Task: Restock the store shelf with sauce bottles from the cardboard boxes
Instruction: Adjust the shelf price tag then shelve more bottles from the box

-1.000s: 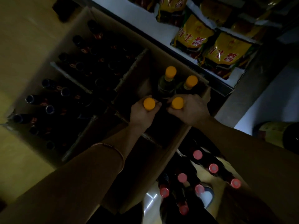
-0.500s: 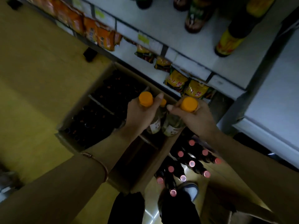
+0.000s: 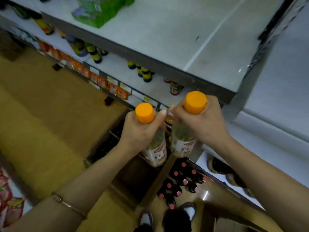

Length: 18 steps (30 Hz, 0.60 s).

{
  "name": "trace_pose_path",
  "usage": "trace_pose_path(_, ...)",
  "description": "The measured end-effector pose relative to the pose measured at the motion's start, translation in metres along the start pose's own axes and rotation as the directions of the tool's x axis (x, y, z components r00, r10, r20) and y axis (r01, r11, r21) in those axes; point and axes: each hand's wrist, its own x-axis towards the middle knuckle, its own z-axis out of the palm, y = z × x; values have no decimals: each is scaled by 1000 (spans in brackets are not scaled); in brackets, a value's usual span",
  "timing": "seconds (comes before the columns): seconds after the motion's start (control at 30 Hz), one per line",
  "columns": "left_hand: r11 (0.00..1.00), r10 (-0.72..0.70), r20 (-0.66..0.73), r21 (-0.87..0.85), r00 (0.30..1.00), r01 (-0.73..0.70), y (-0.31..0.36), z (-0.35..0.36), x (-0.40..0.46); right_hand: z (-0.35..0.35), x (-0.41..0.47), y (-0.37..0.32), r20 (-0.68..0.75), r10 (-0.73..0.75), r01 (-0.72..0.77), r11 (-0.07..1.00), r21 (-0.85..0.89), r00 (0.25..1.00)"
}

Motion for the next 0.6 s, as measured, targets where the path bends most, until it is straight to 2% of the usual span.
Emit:
trace_pose_path(0.17,988,141,125,-80,982,-131,81,-3,-2,-39,-16,-76,-158,-70,76,997,32,985)
trace_pose_path(0.4,959,261,252,-176,932,-221,193,-9,-24,-87,-65,-185,-273,-168,154,985,-74,947)
trace_pose_path(0.6,930,365,433,-212,824,-300,274,10,-59,-126,-119,-269,-423,-181,161,983,-83,888)
